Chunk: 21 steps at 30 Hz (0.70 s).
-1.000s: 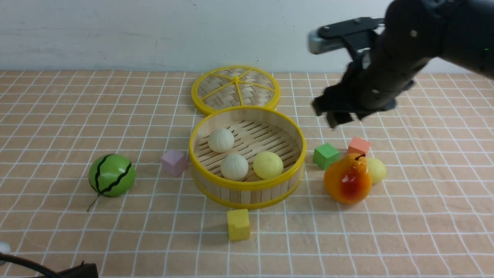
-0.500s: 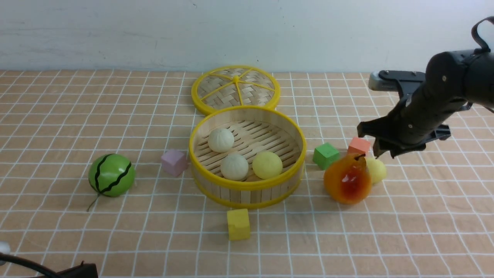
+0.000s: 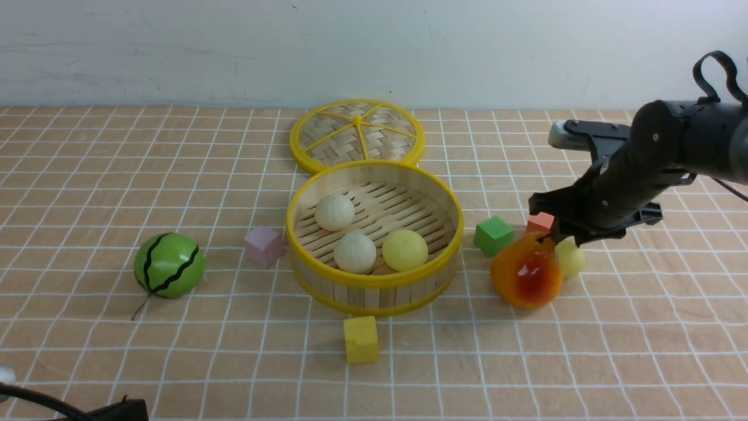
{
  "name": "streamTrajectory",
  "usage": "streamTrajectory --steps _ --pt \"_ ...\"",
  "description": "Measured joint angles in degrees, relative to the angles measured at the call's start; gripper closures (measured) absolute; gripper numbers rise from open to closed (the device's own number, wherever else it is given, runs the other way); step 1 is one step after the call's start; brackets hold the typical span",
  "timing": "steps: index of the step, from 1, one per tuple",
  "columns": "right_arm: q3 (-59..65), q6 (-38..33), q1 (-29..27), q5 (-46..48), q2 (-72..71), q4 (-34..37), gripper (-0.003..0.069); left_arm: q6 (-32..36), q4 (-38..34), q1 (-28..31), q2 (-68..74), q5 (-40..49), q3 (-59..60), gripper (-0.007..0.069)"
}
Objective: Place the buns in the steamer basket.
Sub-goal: Use the right arm to grab a steamed stuffed bun, then use the right arm to put the steamed stuffed bun into the steamer
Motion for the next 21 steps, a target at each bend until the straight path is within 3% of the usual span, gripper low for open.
streamTrajectory --steps 6,9,11,12,13,14,21 --pt "0.0 -1.2 0.0 -0.1 1.3 0.1 0.0408 0.0 0.0 0.0 0.0 0.0 0.0 0.0604" --pt "0.0 -2.2 0.0 -0.1 1.2 0.1 0.0474 0.0 0.0 0.0 0.0 0.0 0.0 0.0603" --pt "0.0 -3.1 0.0 0.0 1.0 -0.2 0.0555 0.0 0.0 0.0 0.0 0.0 0.0 0.0603" --pt "0.0 -3.4 0.0 0.0 0.9 -0.3 0.0555 0.0 0.0 0.0 0.0 0.0 0.0 0.0603" --pt "0.0 -4.1 0.0 0.4 0.1 -0.5 0.0635 0.0 0.0 0.0 0.0 0.0 0.0 0.0601" --pt "0.0 -4.2 0.0 0.7 -0.5 -0.6 0.0653 0.0 0.0 0.0 0.0 0.0 0.0 0.06" --pt "-1.9 -6.0 0.7 4.3 -7.3 -1.0 0.0661 0.0 0.0 0.0 0.0 0.0 0.0 0.0599"
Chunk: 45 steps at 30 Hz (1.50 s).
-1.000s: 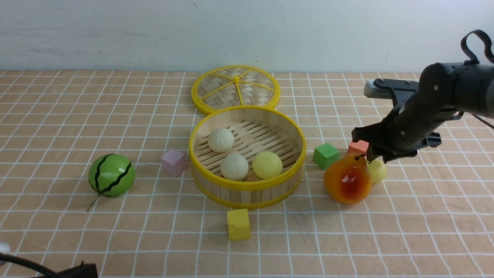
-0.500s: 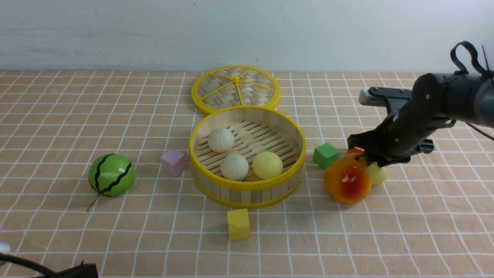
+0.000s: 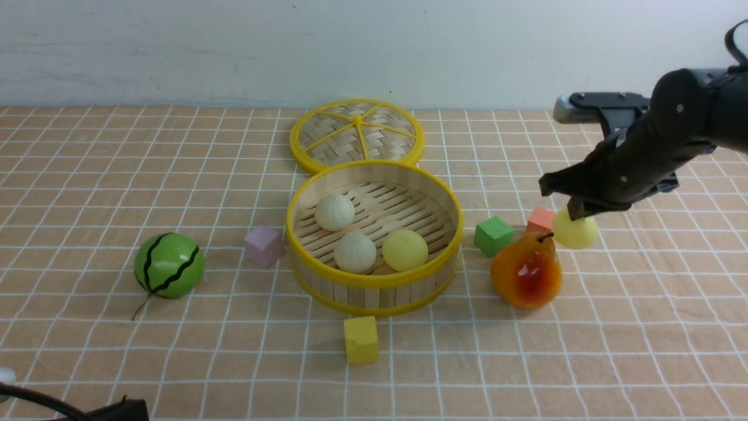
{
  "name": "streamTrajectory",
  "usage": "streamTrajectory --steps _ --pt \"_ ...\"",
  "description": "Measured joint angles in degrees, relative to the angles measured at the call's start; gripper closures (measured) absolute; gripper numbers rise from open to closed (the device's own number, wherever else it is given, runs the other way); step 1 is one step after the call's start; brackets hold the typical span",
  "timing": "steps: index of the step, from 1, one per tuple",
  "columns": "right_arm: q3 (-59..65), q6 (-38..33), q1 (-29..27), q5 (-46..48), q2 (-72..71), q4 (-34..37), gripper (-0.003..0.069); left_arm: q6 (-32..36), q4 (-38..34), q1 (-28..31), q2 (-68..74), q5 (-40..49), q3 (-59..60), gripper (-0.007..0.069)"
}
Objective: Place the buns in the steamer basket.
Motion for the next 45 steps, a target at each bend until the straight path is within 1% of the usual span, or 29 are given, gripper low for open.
streamTrajectory --steps 3,5,8,9,11,14,15,17,20,22,23,24,26,27,28,29,30,31,32,34,36,37,38,42,43,44,45 --pt "-2.5 0.0 1.7 1.0 -1.8 0.1 0.0659 0.0 0.0 0.0 0.0 0.0 0.0 0.0599" --pt "-5.5 -1.6 4.8 1.3 -2.1 1.4 0.0657 0.0 0.0 0.0 0.0 0.0 0.0 0.0597" --pt "-7.1 -3.1 7.5 0.6 -1.4 3.6 0.0655 0.0 0.0 0.0 0.0 0.0 0.0 0.0596" --pt "-7.8 -4.1 9.9 -1.2 -0.3 5.6 0.0654 0.0 0.0 0.0 0.0 0.0 0.0 0.0594" --pt "-8.0 -4.9 11.4 -3.7 0.8 7.1 0.0652 0.0 0.0 0.0 0.0 0.1 0.0 0.0591" --pt "-8.0 -5.6 14.7 -12.4 5.9 9.9 0.0636 0.0 0.0 0.0 0.0 0.1 0.0 0.0586" --pt "-8.0 -5.6 14.9 -12.9 6.2 9.9 0.0636 0.0 0.0 0.0 0.0 0.1 0.0 0.0586" --pt "-8.0 -5.6 16.1 -19.0 10.5 10.7 0.0606 0.0 0.0 0.0 0.0 0.1 0.0 0.0586" --pt "-8.0 -5.6 16.6 -22.1 12.7 11.0 0.0569 0.0 0.0 0.0 0.0 0.1 0.0 0.0585" --pt "-8.0 -5.6 16.9 -25.0 14.8 11.6 0.0503 0.0 0.0 0.0 0.0 0.1 0.0 0.0585" --pt "-8.0 -5.6 17.0 -26.4 15.7 11.8 0.0449 0.0 0.0 0.0 0.0 0.1 0.0 0.0583" --pt "-8.0 -5.6 17.0 -26.6 15.7 11.8 0.0434 0.0 0.0 0.0 0.0 0.1 0.0 0.0582" --pt "-8.0 -5.6 17.0 -27.3 15.9 12.1 0.033 0.0 0.0 0.0 0.0 0.1 0.0 0.0576" --pt "-8.0 -5.6 17.0 -27.4 15.9 12.2 0.03 0.0 0.0 0.0 0.0 0.1 0.0 0.0575" --pt "-8.0 -5.6 17.0 -27.5 15.9 12.2 0.0292 0.0 0.0 0.0 0.0 0.1 0.0 0.0575" --pt "-8.1 -5.6 17.0 -27.3 15.7 12.3 0.0238 0.0 0.0 0.0 0.0 0.1 0.0 0.0573" --pt "-8.1 -5.6 17.0 -26.7 15.2 12.3 0.0209 0.0 0.0 0.0 0.0 0.1 0.0 0.0571" --pt "-8.1 -5.6 17.0 -26.5 15.2 12.3 0.0209 0.0 0.0 0.0 0.0 0.1 0.0 0.0571" --pt "-8.1 -5.6 17.0 -24.8 14.0 12.3 0.0175 0.0 0.0 0.0 0.0 0.1 0.0 0.057" --pt "-8.1 -5.7 17.0 -19.6 10.8 11.0 0.0155 0.0 0.0 0.0 0.0 0.1 0.0 0.0567" --pt "-8.1 -5.6 16.9 -14.4 6.8 9.5 0.016 0.0 0.0 0.0 0.0 0.1 0.0 0.0566" --pt "-8.1 -5.4 16.8 -10.4 4.7 8.3 0.0173 0.0 0.0 0.0 0.0 0.1 0.0 0.0564" --pt "-8.1 -4.8 16.7 -6.0 1.5 6.8 0.0201 0.0 0.0 0.0 0.0 0.1 0.0 0.0562" --pt "-7.2 -0.6 16.7 10.0 -8.1 0.8 0.0342 0.0 0.0 0.0 0.0 0.1 0.0 0.0555" --pt "-5.8 0.4 16.7 14.3 -11.3 -0.7 0.0431 0.0 0.0 0.0 0.0 0.1 0.0 0.0554" --pt "-5.5 0.6 16.7 14.3 -11.8 -0.8 0.0431 0.0 0.0 0.0 0.0 0.1 0.0 0.0554" --pt "-4.4 1.1 16.7 16.1 -14.0 -1.2 0.0476 0.0 0.0 0.0 0.0 0.1 0.0 0.0554"
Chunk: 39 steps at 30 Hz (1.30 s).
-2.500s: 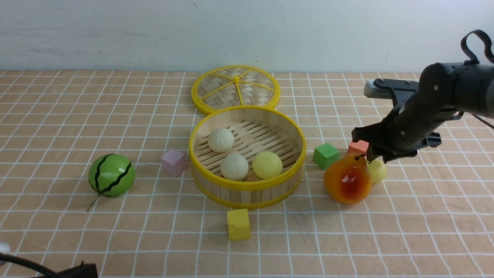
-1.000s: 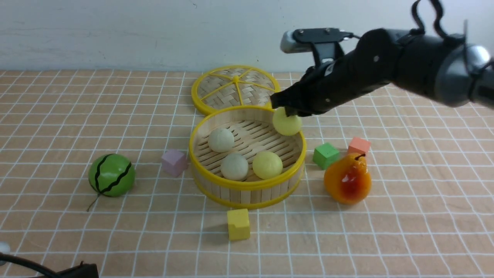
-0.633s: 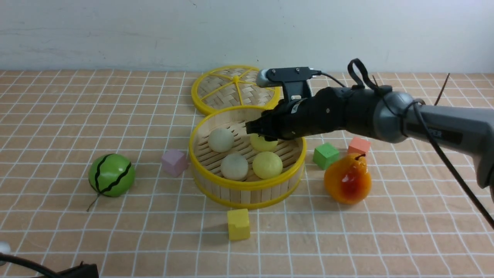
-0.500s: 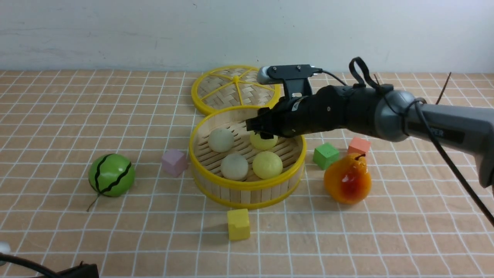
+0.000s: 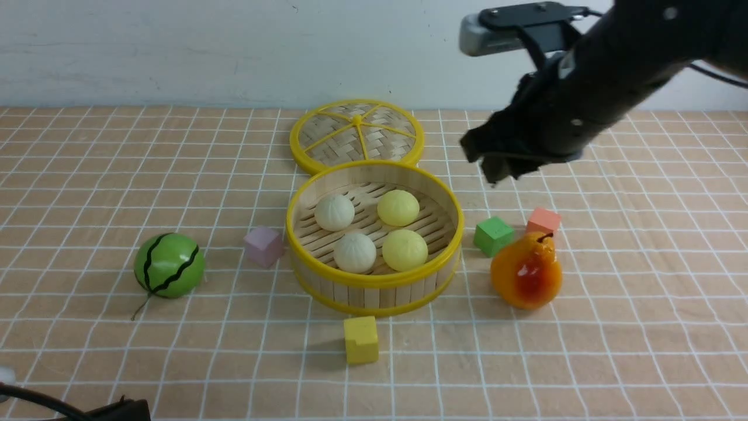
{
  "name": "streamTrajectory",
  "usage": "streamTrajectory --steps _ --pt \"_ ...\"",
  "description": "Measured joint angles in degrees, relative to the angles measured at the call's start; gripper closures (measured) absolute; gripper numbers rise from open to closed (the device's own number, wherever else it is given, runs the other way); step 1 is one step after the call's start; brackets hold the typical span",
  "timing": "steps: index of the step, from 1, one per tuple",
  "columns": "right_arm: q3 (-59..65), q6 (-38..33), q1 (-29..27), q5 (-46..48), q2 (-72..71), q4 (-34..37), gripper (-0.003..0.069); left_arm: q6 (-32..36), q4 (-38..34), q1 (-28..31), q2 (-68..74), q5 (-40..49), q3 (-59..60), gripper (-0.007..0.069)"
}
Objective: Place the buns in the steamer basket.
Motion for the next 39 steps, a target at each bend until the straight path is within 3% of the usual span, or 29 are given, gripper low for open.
streamTrajectory --steps 3,5,14,26,31,34,37,39 --pt "10.4 3.1 0.0 3.2 -10.9 -1.0 0.0661 0.0 0.0 0.0 0.0 0.0 0.0 0.055" --pt "16.3 5.0 0.0 3.1 -16.5 -1.0 0.0678 0.0 0.0 0.0 0.0 0.0 0.0 0.055" --pt "31.4 6.5 -0.1 5.9 -32.2 -1.0 0.068 0.0 0.0 0.0 0.0 0.0 0.0 0.054" --pt "32.6 6.1 -1.6 13.8 -39.4 -1.2 0.0677 0.0 0.0 0.0 0.0 0.0 0.0 0.0531" --pt "40.6 2.8 -7.1 2.0 -51.9 -2.3 0.0677 0.0 0.0 0.0 0.0 0.0 0.0 0.0522" --pt "56.2 0.0 -12.2 -15.6 -66.2 -1.8 0.0676 0.0 0.0 0.0 0.0 0.0 0.0 0.0518" --pt "72.5 -0.7 -16.9 -26.9 -79.9 -1.1 0.0676 0.0 0.0 0.0 0.0 0.0 0.0 0.0515" --pt "76.9 -0.7 -18.0 -29.3 -83.6 -1.1 0.0675 0.0 0.0 0.0 0.0 0.0 0.0 0.0515"
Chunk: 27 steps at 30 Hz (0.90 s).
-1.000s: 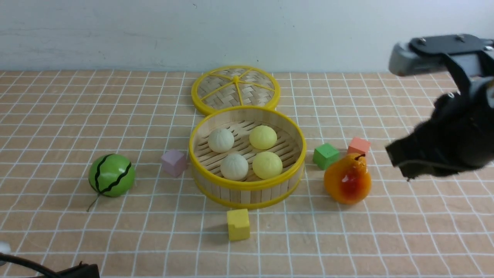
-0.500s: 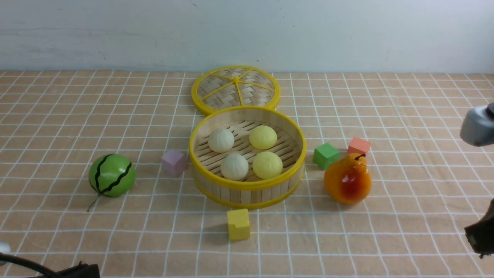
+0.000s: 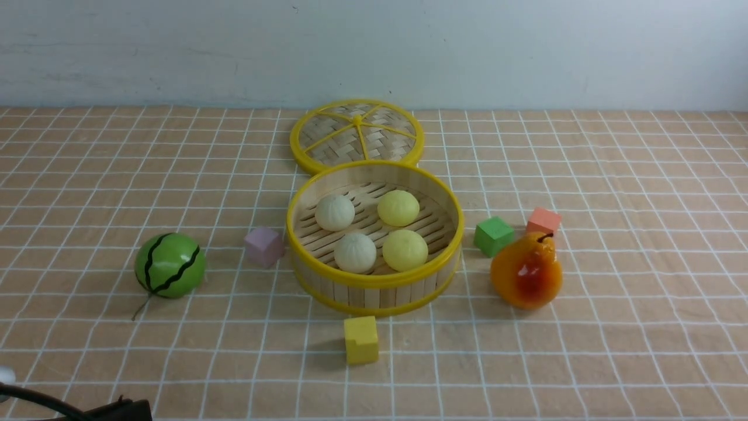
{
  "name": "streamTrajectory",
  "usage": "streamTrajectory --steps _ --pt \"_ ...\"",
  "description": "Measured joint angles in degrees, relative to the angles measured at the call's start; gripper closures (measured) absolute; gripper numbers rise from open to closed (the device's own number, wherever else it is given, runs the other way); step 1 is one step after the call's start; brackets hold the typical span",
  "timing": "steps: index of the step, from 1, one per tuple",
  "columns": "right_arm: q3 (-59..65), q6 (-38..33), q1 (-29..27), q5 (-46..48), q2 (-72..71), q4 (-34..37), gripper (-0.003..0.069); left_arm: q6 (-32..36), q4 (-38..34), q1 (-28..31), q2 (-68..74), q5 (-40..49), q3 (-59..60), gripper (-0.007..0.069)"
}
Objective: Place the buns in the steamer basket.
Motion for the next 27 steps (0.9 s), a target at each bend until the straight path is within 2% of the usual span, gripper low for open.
streamTrajectory --steps 2,5,27 --pt "8.7 -0.1 -1.9 -3.5 -6.9 -0.4 0.0675 0.0 0.0 0.0 0.0 0.0 0.0 0.0513" --pt "15.0 -0.1 -3.2 -4.6 -11.2 -0.5 0.0675 0.0 0.0 0.0 0.0 0.0 0.0 0.051" --pt "15.4 -0.4 -4.4 -4.2 -11.8 0.1 0.0658 0.0 0.0 0.0 0.0 0.2 0.0 0.0487"
